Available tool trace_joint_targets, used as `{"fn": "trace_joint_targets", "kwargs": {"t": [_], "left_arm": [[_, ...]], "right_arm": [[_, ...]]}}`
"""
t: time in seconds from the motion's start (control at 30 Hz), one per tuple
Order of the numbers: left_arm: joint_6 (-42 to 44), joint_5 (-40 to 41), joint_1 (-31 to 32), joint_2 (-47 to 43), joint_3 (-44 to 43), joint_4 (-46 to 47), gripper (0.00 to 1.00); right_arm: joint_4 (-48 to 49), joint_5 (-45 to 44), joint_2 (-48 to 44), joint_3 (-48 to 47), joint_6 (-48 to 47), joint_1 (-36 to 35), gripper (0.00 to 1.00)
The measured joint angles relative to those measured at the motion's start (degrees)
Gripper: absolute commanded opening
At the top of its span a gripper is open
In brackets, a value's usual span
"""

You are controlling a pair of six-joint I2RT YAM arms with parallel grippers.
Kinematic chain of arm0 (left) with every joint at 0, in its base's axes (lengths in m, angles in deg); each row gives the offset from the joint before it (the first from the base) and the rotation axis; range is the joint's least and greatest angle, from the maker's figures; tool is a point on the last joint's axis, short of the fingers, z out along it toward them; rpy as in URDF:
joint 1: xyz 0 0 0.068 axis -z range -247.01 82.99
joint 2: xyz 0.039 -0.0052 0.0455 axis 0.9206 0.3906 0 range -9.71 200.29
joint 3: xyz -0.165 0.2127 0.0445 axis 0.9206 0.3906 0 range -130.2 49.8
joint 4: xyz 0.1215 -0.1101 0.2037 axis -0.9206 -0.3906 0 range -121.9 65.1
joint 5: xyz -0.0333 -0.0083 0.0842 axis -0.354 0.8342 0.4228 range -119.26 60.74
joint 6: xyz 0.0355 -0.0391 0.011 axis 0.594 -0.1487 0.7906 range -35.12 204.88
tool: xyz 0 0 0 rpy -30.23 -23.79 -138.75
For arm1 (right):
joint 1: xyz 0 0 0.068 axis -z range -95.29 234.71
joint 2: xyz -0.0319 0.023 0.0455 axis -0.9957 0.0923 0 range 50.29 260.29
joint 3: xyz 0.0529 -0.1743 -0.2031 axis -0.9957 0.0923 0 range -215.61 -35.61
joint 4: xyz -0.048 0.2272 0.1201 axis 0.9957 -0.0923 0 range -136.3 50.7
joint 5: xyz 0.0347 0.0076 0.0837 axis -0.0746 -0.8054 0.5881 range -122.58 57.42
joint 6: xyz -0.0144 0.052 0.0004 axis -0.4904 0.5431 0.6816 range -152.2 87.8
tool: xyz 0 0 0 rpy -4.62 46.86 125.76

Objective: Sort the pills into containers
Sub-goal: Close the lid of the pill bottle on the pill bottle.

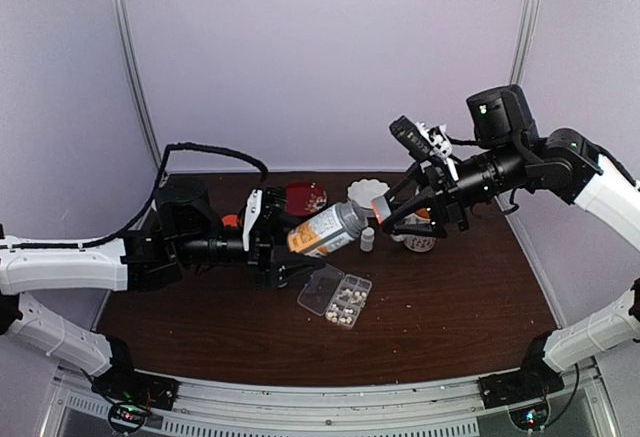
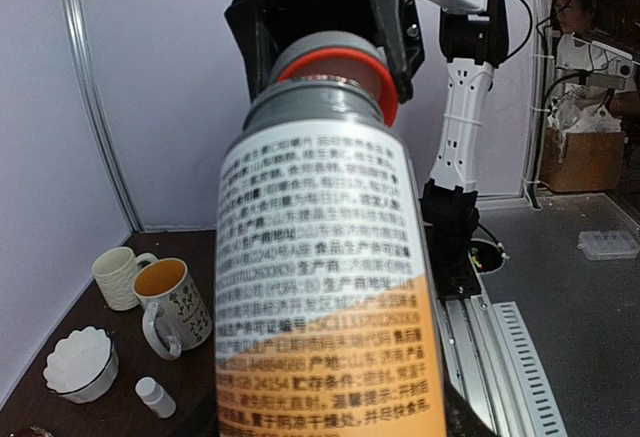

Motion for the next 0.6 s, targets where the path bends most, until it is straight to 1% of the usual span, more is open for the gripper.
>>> {"fn": "trace_joint_targets", "kwargs": {"t": [0.1,0.23,0.43,0.6], "left_arm": [[0.0,-1.9,0.0,0.5,-1.1,-1.9,0.00],[0.0,-3.6,-0.1,2.5,-2.8,-5.8,0.00],[-0.3,-4.9,0.0,4.7,-3.6,-7.3,0.00],[-2.2,-6.4,0.0,5.5,-3.8,-7.0,0.00]], "right_arm": [[-5.2,-4.0,3.1,-2.1,-2.5,-1.9,0.00],[-8.7,-6.8,5.0,-2.7,-3.9,-2.7,0.00],[-8.8,-7.5,5.2,-3.0,-4.5,-3.1,0.00],[-8.4,-7.6,5.2,-3.1,-5.5,-4.1,0.00]]}}
